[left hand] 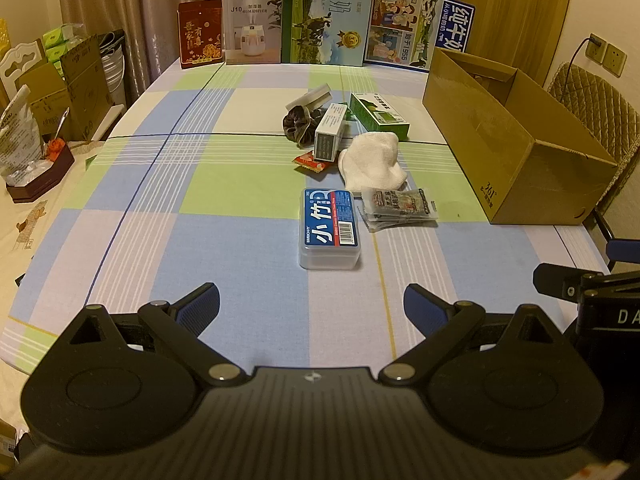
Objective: Organize objects
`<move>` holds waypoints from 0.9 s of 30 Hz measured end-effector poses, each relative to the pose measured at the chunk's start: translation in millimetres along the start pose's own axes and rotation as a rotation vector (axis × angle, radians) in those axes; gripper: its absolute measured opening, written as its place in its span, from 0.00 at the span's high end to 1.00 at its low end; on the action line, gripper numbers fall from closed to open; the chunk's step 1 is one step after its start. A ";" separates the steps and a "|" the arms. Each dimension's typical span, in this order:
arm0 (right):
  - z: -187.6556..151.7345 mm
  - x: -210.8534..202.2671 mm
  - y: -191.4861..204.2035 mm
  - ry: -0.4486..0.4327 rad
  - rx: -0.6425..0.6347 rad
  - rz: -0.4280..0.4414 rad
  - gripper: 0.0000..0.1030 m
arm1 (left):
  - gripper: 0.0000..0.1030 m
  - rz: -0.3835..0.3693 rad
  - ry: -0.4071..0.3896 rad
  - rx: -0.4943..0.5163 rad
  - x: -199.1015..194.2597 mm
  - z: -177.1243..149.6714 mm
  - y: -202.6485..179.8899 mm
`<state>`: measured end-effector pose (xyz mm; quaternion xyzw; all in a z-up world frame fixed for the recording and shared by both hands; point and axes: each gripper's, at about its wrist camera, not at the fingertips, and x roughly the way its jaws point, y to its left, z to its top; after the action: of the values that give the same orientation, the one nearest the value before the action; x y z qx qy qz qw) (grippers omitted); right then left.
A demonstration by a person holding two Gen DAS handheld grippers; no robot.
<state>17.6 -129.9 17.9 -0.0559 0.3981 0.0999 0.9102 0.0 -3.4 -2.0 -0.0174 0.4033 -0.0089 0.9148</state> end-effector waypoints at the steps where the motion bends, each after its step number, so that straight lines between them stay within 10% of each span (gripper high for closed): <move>1: 0.0 0.1 0.0 0.000 0.000 0.000 0.02 | 0.06 0.000 0.000 0.001 0.7 -0.2 0.0; 27: 4.7 -9.2 -0.9 0.006 -0.019 0.021 0.02 | 0.06 0.012 0.023 0.049 2.9 -1.7 -12.8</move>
<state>15.0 -131.2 27.9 -0.0604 0.4004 0.1131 0.9073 0.6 -16.3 -4.8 0.0075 0.4137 -0.0133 0.9103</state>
